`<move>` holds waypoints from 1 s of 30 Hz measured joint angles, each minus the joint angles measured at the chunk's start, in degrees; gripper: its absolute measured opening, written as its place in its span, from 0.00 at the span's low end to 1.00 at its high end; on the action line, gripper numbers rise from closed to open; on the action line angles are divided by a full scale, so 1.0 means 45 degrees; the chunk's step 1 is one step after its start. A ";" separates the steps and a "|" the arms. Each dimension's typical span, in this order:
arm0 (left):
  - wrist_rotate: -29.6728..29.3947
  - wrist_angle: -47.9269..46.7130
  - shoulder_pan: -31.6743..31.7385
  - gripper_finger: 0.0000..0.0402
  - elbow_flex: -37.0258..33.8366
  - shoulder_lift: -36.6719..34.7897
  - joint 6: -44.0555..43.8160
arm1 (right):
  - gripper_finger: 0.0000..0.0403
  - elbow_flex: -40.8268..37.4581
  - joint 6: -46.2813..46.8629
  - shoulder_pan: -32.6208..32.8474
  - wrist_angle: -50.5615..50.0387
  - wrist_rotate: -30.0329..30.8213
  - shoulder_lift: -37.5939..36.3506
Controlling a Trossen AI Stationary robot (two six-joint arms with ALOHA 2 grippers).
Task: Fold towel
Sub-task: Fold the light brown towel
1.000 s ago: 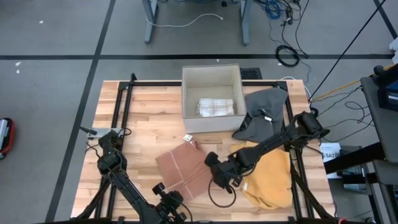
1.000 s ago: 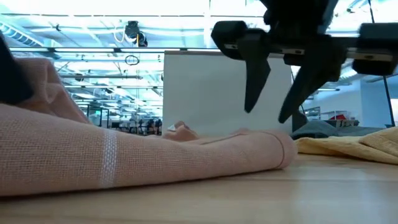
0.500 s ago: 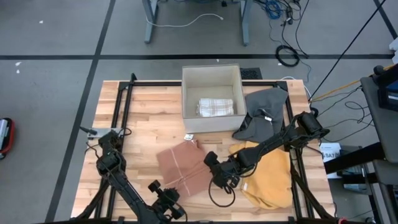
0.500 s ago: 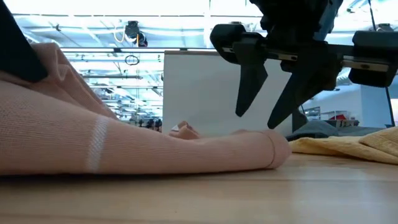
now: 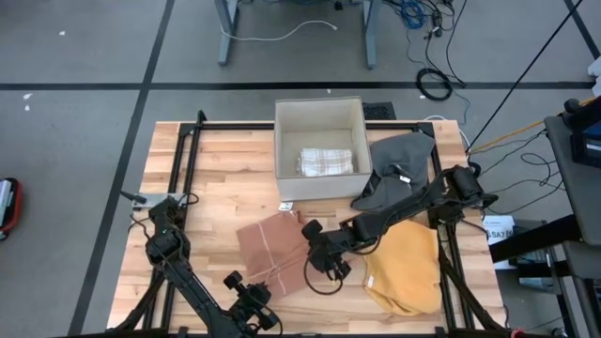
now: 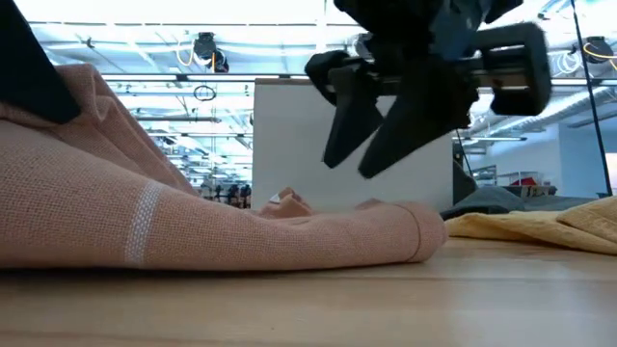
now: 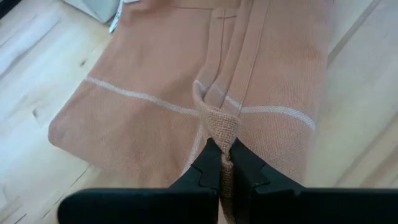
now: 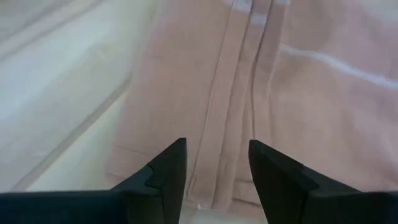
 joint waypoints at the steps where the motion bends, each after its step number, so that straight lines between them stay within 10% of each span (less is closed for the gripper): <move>1: 0.0000 0.0000 0.0005 0.03 0.0000 0.0000 0.0005 | 0.40 0.0000 0.0046 -0.0062 0.0027 -0.0062 0.0101; 11: -0.0015 0.0068 -0.0005 0.03 0.0000 0.0000 0.0019 | 0.38 0.0058 -0.0167 -0.0196 0.0346 0.0833 0.1783; 19: -0.0021 0.0113 -0.0005 0.03 0.0000 0.0000 0.0049 | 0.04 0.0010 -0.1245 0.0129 -0.0132 0.1026 0.1540; 30: -0.0097 0.0095 -0.0019 0.03 0.0005 0.0000 0.0058 | 0.01 -0.0053 -0.1296 0.0503 -0.1305 0.2001 0.0167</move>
